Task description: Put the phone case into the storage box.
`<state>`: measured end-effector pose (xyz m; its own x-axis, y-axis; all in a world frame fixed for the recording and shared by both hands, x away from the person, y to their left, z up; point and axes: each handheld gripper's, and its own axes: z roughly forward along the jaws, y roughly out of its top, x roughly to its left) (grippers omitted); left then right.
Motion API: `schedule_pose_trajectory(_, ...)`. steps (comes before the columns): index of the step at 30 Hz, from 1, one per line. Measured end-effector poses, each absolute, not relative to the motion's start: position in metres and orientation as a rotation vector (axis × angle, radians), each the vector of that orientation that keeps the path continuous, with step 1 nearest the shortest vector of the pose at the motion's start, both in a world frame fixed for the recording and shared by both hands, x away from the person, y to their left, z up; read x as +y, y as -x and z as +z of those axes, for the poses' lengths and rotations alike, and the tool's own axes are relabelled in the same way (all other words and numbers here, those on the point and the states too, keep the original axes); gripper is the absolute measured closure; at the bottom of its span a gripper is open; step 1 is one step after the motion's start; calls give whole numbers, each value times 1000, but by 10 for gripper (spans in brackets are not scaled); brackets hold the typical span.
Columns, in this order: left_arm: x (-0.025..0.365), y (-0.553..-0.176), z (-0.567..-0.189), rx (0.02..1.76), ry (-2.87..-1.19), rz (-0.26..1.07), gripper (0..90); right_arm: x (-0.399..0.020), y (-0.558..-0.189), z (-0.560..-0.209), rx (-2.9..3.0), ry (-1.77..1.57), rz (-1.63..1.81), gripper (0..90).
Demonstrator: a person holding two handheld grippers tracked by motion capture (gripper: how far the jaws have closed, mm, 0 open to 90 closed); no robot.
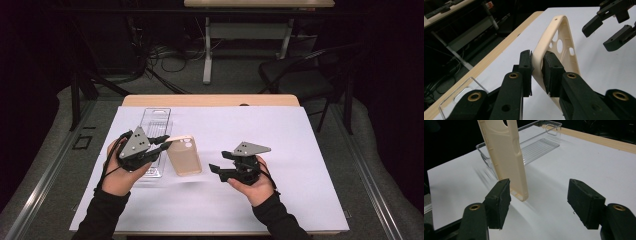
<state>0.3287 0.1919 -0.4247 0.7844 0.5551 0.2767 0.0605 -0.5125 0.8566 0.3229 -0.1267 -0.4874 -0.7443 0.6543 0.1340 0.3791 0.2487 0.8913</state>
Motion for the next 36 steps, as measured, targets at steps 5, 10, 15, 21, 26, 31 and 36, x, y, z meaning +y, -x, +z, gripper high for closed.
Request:
schedule_pose_trajectory(5, 194, -330, -427, 456, -2020, 668, 786, -128, -323, -487, 2246, -964, 1491, 336)
schedule_pose_trajectory(10, 196, -332, -429, 457, -1993, 676, 786, -130, -325, -487, 2227, -966, 1455, 260)
schedule_pose_trajectory(15, 196, -333, -430, 462, -1983, 681, 786, -134, -327, -487, 2218, -1008, 1440, 225)
schedule_pose_trajectory(21, 194, -335, -429, 459, -1983, 673, 786, -134, -329, -489, 2219, -1024, 1429, 176)
schedule_pose_trajectory(26, 189, -338, -424, 446, -1981, 668, 786, -135, -330, -489, 2198, -1047, 1415, 144)
schedule_pose_trajectory(31, 185, -344, -415, 429, -1973, 679, 786, -138, -329, -491, 2191, -1069, 1386, 131)
schedule_pose_trajectory(36, 185, -354, -406, 417, -1971, 683, 786, -140, -328, -493, 2189, -1092, 1384, 77)
